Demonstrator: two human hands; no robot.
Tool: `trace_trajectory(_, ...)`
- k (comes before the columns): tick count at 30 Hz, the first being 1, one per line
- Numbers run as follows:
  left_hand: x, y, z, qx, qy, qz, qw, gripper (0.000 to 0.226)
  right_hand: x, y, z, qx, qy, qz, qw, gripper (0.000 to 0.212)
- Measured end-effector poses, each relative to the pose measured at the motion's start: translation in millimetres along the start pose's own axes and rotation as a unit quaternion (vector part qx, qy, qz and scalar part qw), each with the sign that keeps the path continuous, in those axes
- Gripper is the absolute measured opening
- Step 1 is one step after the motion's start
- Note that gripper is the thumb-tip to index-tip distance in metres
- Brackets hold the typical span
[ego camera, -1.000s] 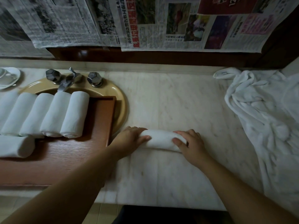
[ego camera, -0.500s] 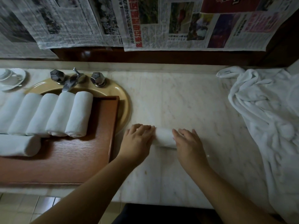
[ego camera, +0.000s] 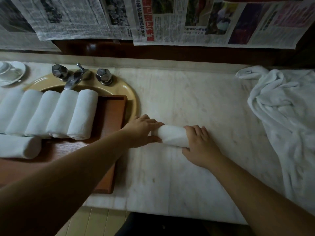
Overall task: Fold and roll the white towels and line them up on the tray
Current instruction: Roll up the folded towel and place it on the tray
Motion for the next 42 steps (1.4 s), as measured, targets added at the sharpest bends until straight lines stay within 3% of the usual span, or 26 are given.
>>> trace_trajectory(5, -6.9, -12.5, 6.7, 0.01, -0.034, 0.0, 0.999, 0.074, 1.0, -5.6, -3.0, 0.006, 0.009, 0.014, 1.0, 0.064)
trace_trajectory(8, -32.7, 2.0, 30.3, -0.024, -0.221, 0.096, 0.97, 0.084, 7.2, -10.2, 1.0, -0.004, 0.029, 0.034, 0.999, 0.062)
trace_trajectory(9, -46.2, 8.2, 42.5, -0.048, -0.304, 0.156, 0.939, 0.088, 10.0, -10.8, 3.1, -0.011, 0.039, 0.032, 0.999, 0.062)
trace_trajectory(11, -82.5, 16.1, 66.3, -0.082, -0.414, 0.345, 0.838, 0.081, 18.6, -10.6, 8.6, -0.013, 0.057, 0.016, 0.998, 0.064)
trace_trajectory(13, -119.7, 8.7, 78.9, -0.096, -0.427, 0.548, 0.713, 0.039, 31.7, -10.0, 15.3, -0.012, 0.057, -0.015, 0.998, 0.066)
trace_trajectory(15, -133.4, -6.8, 80.8, -0.149, -0.422, 0.643, 0.622, 0.029, 48.8, -11.8, 23.1, -0.021, 0.032, -0.039, 0.998, 0.064)
trace_trajectory(16, -130.8, -14.5, 80.9, -0.179, -0.422, 0.675, 0.579, 0.039, 58.0, -13.3, 28.0, -0.03, 0.009, -0.046, 0.998, 0.061)
trace_trajectory(18, -114.0, -29.2, 85.9, -0.225, -0.453, 0.711, 0.489, 0.088, 77.5, -18.9, 39.1, -0.059, -0.043, -0.069, 0.995, 0.059)
trace_trajectory(19, -105.9, -39.3, 92.3, -0.238, -0.471, 0.725, 0.442, 0.1, 86.4, -22.7, 43.7, -0.076, -0.065, -0.073, 0.992, 0.06)
trace_trajectory(21, -87.0, -45.5, 104.4, -0.256, -0.481, 0.744, 0.387, 0.1, 101.1, -29.0, 50.9, -0.107, -0.102, -0.057, 0.987, 0.066)
trace_trajectory(24, -72.1, -46.6, 130.7, -0.257, -0.465, 0.764, 0.366, 0.09, 115.8, -29.9, 57.4, -0.144, -0.167, -0.007, 0.975, 0.085)
trace_trajectory(27, -55.3, -38.2, 158.7, -0.263, -0.462, 0.764, 0.366, 0.084, 129.8, -26.6, 66.1, -0.155, -0.232, 0.017, 0.96, 0.092)
trace_trajectory(29, -49.0, -34.2, 178.0, -0.288, -0.451, 0.758, 0.373, 0.067, 140.5, -21.3, 69.9, -0.143, -0.267, 0.008, 0.953, 0.094)
trace_trajectory(32, -35.8, -26.4, 205.3, -0.342, -0.393, 0.769, 0.371, 0.069, 160.2, -21.7, 71.9, -0.054, -0.271, -0.157, 0.948, 0.093)
trace_trajectory(34, -21.4, -25.5, 222.7, -0.374, -0.342, 0.778, 0.37, 0.053, 171.9, -24.6, 70.0, 0.036, -0.185, -0.335, 0.923, 0.095)
trace_trajectory(36, -10.9, -31.4, 237.7, -0.393, -0.287, 0.797, 0.359, 0.034, 188.0, -23.4, 65.0, 0.122, -0.073, -0.489, 0.86, 0.107)
trace_trajectory(37, -4.9, -33.5, 244.4, -0.398, -0.262, 0.805, 0.353, 0.032, 196.9, -19.9, 61.4, 0.169, -0.024, -0.567, 0.806, 0.109)
trace_trajectory(39, 9.6, -32.1, 254.8, -0.4, -0.231, 0.813, 0.355, 0.036, 215.7, -10.5, 52.6, 0.255, 0.048, -0.697, 0.668, 0.091)
trace_trajectory(40, 18.5, -29.6, 259.8, -0.405, -0.232, 0.806, 0.364, 0.038, 226.9, -8.4, 49.1, 0.277, 0.07, -0.728, 0.623, 0.073)
trace_trajectory(42, 37.7, -22.9, 269.0, -0.415, -0.237, 0.795, 0.373, 0.036, 248.7, -2.1, 40.0, 0.269, 0.097, -0.737, 0.612, 0.054)
Point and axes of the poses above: each hand's wrist, its own z-axis away from the middle knuckle, its own y-axis out of the palm, x = y × z, the point moved 3 cm from there along -z, towards the middle knuckle, and after that the axes turned 6 degrees about -z, right-handed, at the moved point
